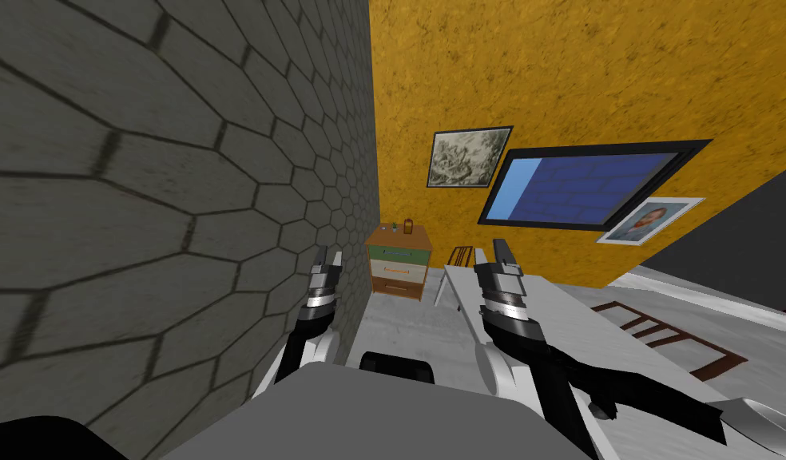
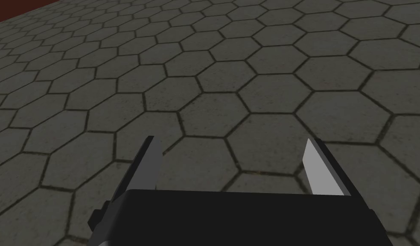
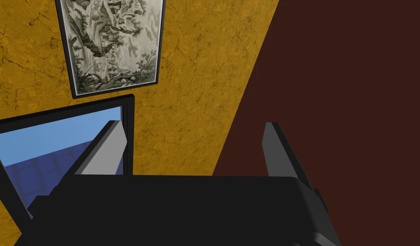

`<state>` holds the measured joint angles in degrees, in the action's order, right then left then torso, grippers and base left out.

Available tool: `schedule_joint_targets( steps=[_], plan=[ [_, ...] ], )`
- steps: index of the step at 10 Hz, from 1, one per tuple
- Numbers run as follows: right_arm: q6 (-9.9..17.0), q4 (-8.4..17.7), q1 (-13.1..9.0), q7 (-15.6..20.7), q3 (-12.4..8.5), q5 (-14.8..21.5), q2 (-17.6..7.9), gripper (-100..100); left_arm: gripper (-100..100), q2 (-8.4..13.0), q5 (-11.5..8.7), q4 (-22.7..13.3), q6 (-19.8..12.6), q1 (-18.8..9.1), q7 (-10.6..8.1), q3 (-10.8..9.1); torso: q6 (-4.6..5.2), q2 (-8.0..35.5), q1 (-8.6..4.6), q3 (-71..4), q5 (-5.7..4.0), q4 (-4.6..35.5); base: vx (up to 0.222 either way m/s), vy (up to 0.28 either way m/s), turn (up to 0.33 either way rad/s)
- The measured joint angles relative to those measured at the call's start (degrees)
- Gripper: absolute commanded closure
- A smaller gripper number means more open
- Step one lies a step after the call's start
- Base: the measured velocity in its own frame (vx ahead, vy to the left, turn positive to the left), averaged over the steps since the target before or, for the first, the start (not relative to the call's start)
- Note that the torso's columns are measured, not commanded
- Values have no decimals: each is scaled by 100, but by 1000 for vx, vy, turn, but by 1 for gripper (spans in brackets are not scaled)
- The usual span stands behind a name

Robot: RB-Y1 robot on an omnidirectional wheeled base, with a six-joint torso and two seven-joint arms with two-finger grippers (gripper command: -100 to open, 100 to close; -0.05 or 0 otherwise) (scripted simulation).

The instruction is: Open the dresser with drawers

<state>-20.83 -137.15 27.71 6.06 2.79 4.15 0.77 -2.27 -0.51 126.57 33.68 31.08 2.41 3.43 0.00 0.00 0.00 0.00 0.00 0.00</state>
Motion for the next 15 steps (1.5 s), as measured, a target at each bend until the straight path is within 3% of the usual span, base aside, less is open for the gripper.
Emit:
schedule_joint_targets(
  steps=[2,9,10,12,15],
  plan=[
    [0,0,0,0,0,0,0,0,0,0,0,0,0,0,0,0,0,597,0,-1200,0,600,0,0,0],
    [-1,-2,0,0,0,0,0,0,0,0,0,2,1,0,0,0,0,3539,0,-7073,0,3537,0,0,0],
    [-1,-2,0,0,0,0,0,0,-100,0,0,2,1,0,0,0,0,3962,0,-7919,0,3960,17,-2,1],
    [0,1,1,0,0,0,0,0,-100,263,7,-82,34,-24,5,10,0,4200,2,-8430,1,4203,42,-1,1],
    [0,1,1,0,0,0,0,0,-100,709,6,-342,156,-116,1,-4,0,4223,0,-8460,0,4226,62,0,1]
  ],
)
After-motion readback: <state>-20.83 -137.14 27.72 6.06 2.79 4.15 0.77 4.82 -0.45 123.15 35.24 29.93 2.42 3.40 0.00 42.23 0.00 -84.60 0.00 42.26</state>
